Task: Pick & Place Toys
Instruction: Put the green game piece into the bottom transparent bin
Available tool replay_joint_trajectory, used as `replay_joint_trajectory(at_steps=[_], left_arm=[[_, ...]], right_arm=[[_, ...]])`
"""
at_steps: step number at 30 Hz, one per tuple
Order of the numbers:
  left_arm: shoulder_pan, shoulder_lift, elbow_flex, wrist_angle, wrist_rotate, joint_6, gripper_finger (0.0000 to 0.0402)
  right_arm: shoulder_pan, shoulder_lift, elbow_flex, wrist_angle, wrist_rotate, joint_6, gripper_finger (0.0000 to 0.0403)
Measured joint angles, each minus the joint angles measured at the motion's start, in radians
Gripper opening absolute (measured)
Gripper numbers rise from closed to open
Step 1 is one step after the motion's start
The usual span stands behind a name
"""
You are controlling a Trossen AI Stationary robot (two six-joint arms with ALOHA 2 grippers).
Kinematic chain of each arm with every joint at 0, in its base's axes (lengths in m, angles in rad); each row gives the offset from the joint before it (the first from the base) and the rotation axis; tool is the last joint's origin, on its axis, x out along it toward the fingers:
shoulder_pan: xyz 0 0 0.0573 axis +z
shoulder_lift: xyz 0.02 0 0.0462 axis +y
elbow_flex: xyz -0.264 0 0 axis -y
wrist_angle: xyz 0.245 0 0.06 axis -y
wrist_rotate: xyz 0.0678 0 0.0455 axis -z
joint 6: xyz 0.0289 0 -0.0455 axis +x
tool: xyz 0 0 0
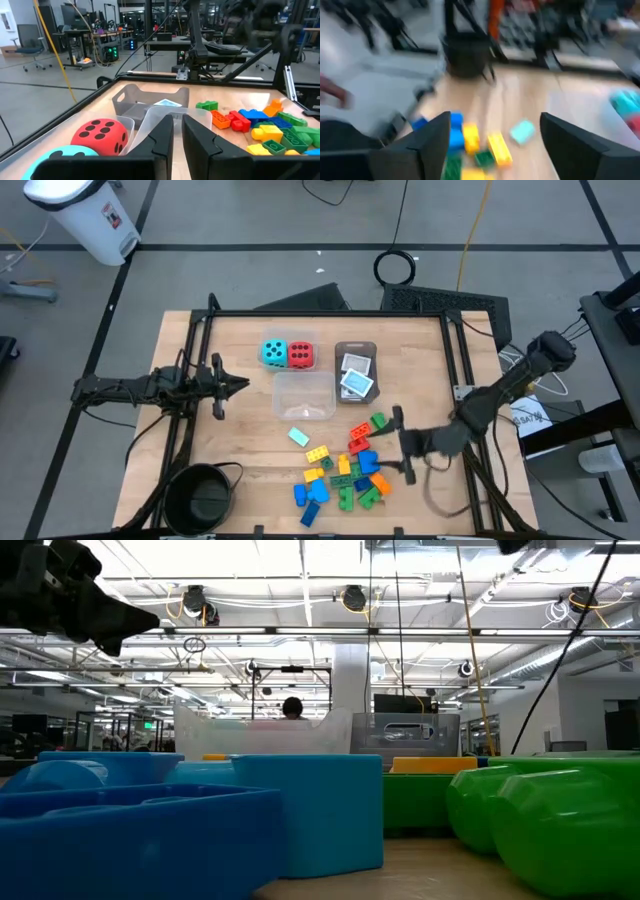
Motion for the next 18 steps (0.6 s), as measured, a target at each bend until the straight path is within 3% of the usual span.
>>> replay_joint_trajectory(at_steps=[4, 7, 11, 18], left_arm=[[0.000, 0.000, 0.000, 0.000, 0.000, 0.000, 0.0042], [0.000, 0.000, 0.000, 0.000, 0.000, 0.000, 0.0042], [0.000, 0.000, 0.000, 0.000, 0.000, 0.000, 0.0042], [0.000, 0.000, 0.001, 0.000, 0.000, 0.000, 0.0042]], right_arm=[[0.007, 0.094, 0.116, -0.484, 0.065, 0.312, 0.0290], [-0.030, 0.128, 0.109, -0.683, 0.040, 0.522, 0.0283], [-0.102, 0.138, 0.058, -0.697, -0.036, 0.588, 0.0275], [-0.225, 0.137, -0.070, -0.500, -0.162, 0.526, 0.0270]])
